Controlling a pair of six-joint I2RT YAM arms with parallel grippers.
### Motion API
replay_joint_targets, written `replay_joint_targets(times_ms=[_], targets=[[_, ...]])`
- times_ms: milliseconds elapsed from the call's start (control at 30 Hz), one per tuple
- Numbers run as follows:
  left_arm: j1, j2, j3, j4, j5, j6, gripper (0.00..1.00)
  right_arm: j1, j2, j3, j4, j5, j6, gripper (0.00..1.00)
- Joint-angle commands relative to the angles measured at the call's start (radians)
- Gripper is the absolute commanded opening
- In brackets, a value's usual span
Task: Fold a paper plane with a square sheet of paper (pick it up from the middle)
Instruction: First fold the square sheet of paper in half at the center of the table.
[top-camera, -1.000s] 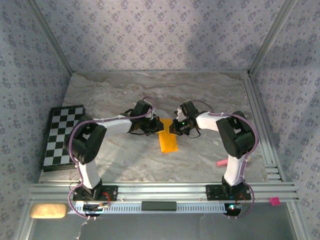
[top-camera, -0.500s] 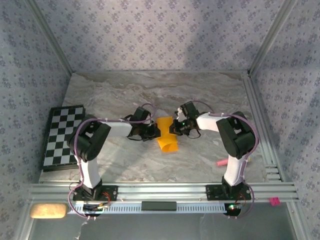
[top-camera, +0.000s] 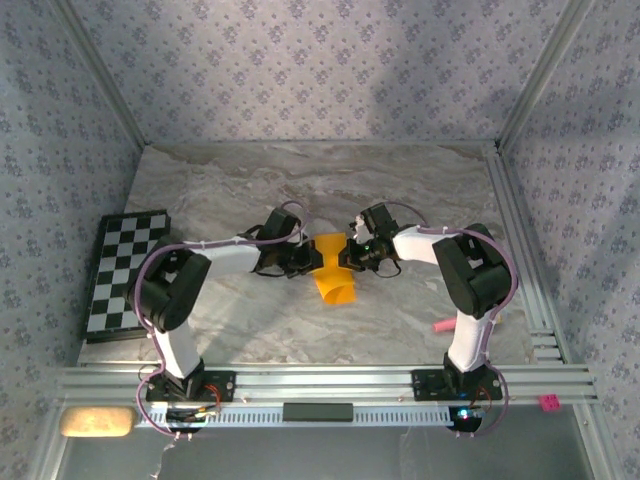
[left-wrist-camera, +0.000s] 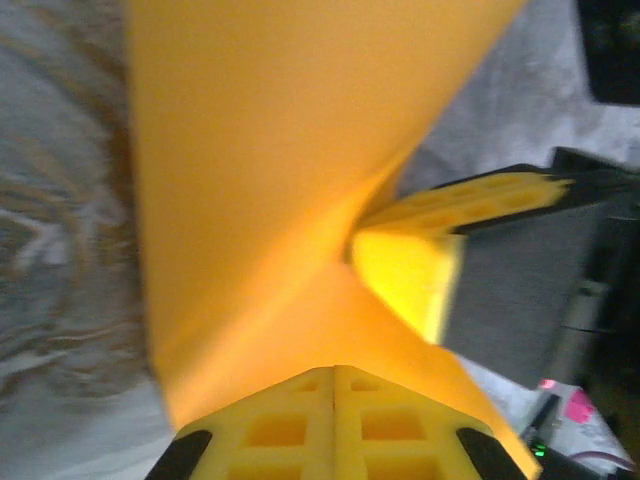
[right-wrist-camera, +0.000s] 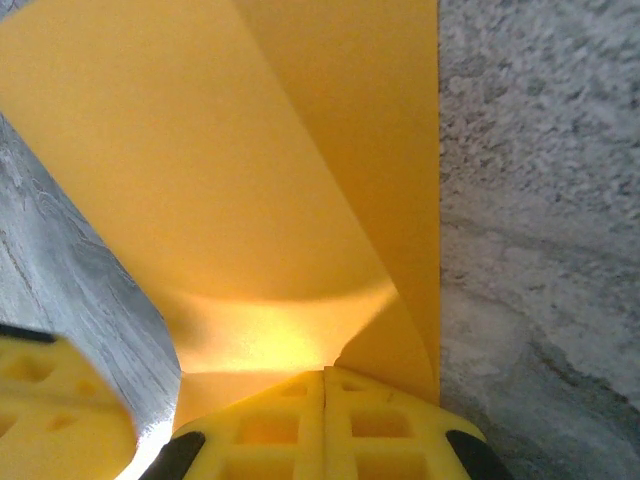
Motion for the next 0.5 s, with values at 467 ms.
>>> replay_joint_targets(times_ms=[467], targets=[[-0.029, 0.059, -0.118, 0.038, -0.045, 0.030, 0.00, 0.002, 0.047, -0.083, -0.125, 0.142, 0.015, 0.00]])
